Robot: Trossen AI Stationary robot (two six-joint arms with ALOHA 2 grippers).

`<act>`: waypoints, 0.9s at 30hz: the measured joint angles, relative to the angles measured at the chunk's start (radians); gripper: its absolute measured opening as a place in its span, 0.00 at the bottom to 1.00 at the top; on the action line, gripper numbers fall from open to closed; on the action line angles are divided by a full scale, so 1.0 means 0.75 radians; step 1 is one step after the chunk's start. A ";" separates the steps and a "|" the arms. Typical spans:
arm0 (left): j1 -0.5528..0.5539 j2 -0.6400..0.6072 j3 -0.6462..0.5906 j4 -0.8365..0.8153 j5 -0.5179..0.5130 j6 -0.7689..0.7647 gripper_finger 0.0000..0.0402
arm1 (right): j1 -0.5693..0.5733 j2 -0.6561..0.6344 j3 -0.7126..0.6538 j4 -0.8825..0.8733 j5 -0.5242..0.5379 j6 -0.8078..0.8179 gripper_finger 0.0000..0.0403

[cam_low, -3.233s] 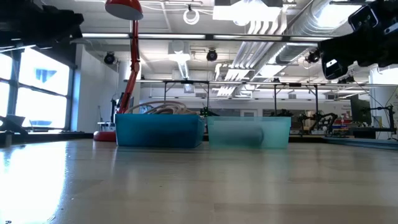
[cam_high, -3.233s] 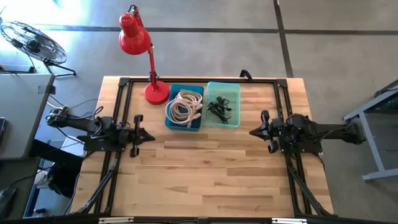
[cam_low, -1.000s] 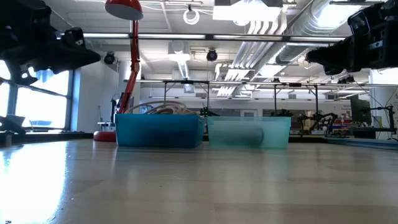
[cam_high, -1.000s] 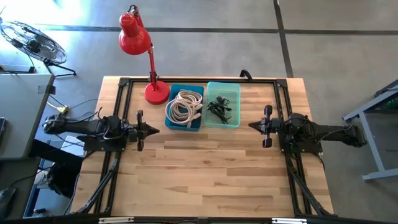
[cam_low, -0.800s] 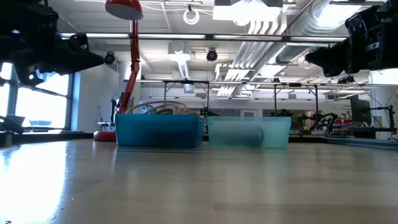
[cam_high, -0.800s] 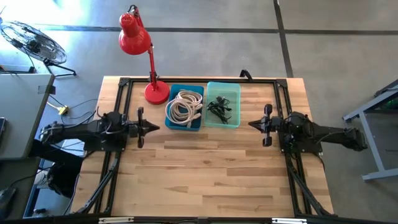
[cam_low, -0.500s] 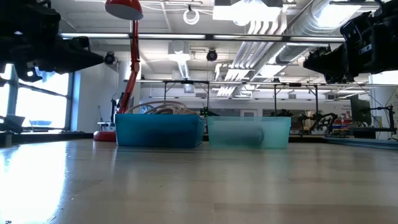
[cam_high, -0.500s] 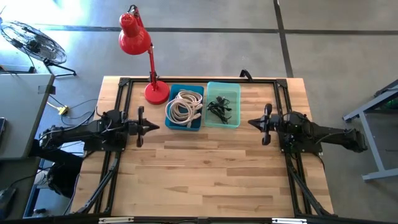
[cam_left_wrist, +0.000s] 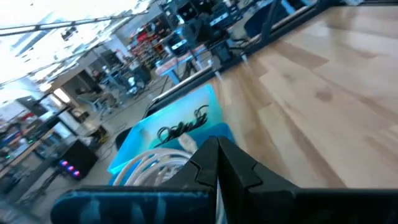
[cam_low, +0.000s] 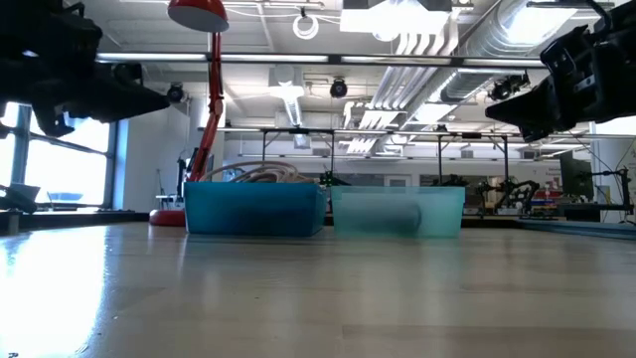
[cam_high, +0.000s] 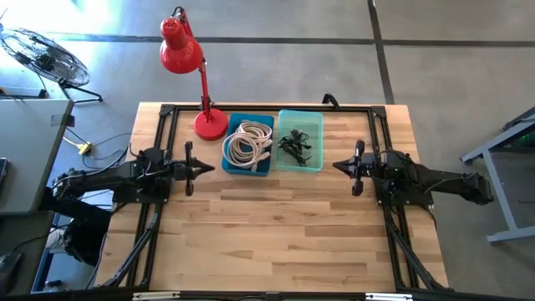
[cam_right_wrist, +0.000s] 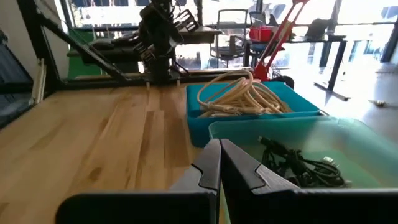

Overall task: Pick & Place USB Port
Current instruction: Return to Home Position

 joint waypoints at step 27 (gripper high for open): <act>0.000 0.000 0.000 -0.055 -0.164 0.024 0.00 | 0.000 0.007 0.001 -0.007 0.001 0.066 0.00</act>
